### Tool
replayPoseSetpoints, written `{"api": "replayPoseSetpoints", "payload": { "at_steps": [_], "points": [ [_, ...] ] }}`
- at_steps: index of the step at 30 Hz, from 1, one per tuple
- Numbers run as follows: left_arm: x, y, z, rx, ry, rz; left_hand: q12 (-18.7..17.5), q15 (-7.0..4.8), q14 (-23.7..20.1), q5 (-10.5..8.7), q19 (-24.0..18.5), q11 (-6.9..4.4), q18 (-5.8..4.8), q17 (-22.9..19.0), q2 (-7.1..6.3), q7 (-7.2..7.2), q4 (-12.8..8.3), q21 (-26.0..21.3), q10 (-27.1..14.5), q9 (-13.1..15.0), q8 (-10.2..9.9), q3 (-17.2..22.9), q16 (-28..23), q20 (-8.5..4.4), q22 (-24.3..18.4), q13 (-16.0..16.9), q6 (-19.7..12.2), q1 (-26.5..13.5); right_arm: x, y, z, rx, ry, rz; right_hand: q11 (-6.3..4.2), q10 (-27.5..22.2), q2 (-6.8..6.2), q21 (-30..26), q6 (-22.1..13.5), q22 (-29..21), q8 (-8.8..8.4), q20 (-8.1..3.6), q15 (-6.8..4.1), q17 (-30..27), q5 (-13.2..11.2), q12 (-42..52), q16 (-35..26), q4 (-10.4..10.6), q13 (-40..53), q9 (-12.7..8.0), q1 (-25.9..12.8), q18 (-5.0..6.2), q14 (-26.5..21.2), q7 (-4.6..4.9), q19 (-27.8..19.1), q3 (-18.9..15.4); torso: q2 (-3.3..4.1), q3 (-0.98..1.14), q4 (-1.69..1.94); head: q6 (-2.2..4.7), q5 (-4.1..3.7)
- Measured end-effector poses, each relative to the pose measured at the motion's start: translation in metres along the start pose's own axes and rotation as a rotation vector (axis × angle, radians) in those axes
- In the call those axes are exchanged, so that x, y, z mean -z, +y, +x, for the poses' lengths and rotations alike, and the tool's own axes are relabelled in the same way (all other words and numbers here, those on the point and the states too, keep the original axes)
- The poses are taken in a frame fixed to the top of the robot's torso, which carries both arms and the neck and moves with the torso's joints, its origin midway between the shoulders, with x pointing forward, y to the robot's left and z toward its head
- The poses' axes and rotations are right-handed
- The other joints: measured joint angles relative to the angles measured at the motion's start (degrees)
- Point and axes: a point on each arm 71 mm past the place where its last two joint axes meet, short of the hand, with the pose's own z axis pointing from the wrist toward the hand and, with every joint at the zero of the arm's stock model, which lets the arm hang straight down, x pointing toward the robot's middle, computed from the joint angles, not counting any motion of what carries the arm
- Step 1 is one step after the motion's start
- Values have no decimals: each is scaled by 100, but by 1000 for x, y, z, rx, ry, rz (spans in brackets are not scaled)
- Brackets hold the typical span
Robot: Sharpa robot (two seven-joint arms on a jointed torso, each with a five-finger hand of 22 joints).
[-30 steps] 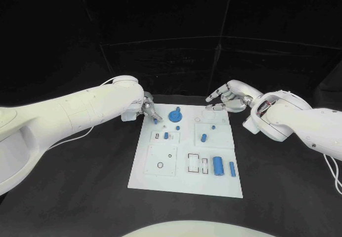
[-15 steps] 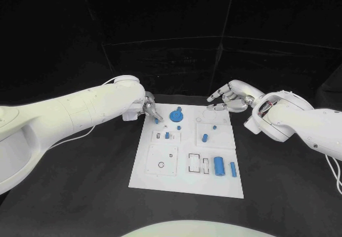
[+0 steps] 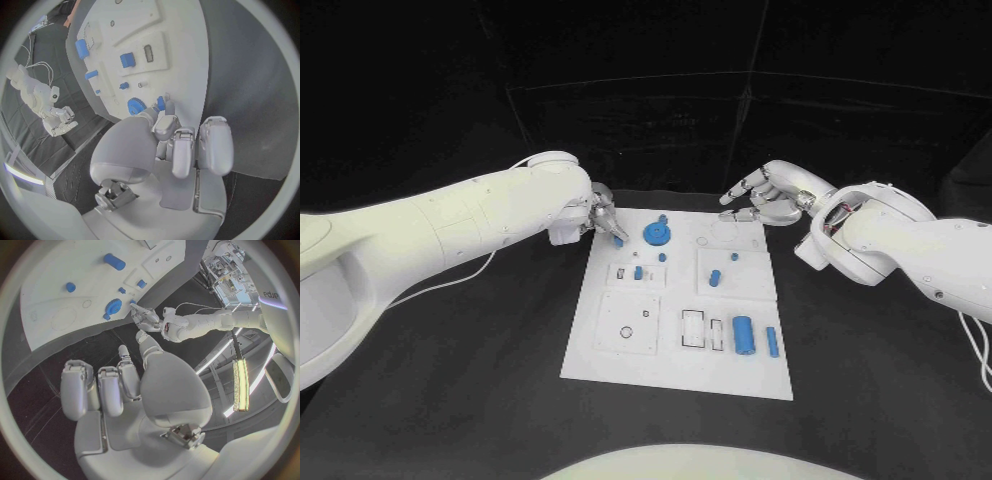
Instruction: Assemble the parts on the task board
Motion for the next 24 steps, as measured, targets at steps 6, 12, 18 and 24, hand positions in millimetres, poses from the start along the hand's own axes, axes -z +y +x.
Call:
{"api": "replayPoseSetpoints", "payload": {
  "at_steps": [6, 12, 18, 24],
  "points": [
    [8, 3, 4, 23, 7, 26, 0, 0, 0, -1, 0, 22, 0, 0, -214, -19, -232, 0, 21, 122, 127, 719, 0, 0, 0, -4, -38, -361, 0, -1, 0, 1, -1, 2, 0, 0, 0, 0, 0, 0, 0, 0, 0, 0, 0, 0, 0, 0, 0, 0, 0, 0, 0, 0, 0, 0, -6, 3, 8, -15, 4],
    [18, 5, 9, 34, 7, 59, 0, 0, 0, -1, 0, 19, 0, 0, -274, -18, -249, 0, 24, 136, 176, 830, 0, 0, 0, -7, -39, -422, 0, -1, -1, 1, -1, 3, 0, 0, 0, 0, 0, -1, 0, -22, 0, 0, 0, 0, 0, 0, 0, 0, 0, 0, 0, 0, -21, 0, -7, 1, 10, -12, 23],
    [31, 2, 16, 25, -18, 116, -24, 0, 0, -18, 0, 8, 0, 0, -328, -9, -298, 0, 35, 168, 204, 928, 0, 0, 0, -62, -48, -475, 1, -2, -1, 2, -3, 6, 0, 0, 0, 0, 0, -1, 0, -22, 0, -1, 0, 0, 0, 0, 0, 0, 0, 0, 0, 0, -22, 0, -8, -1, 10, -20, 29],
    [38, 3, 28, -6, -60, 157, -61, 0, 0, -23, 0, 8, 0, 0, -401, -11, -325, 0, 35, 167, 243, 1001, 0, 0, 0, -101, -52, -509, 1, -3, -2, 2, -3, 7, 0, 0, 0, 0, 0, -1, 0, -22, 0, -1, -1, 0, 0, 0, 0, 0, 0, 1, 0, 0, -22, 0, -9, -5, 9, -13, 45]
  ]
}}
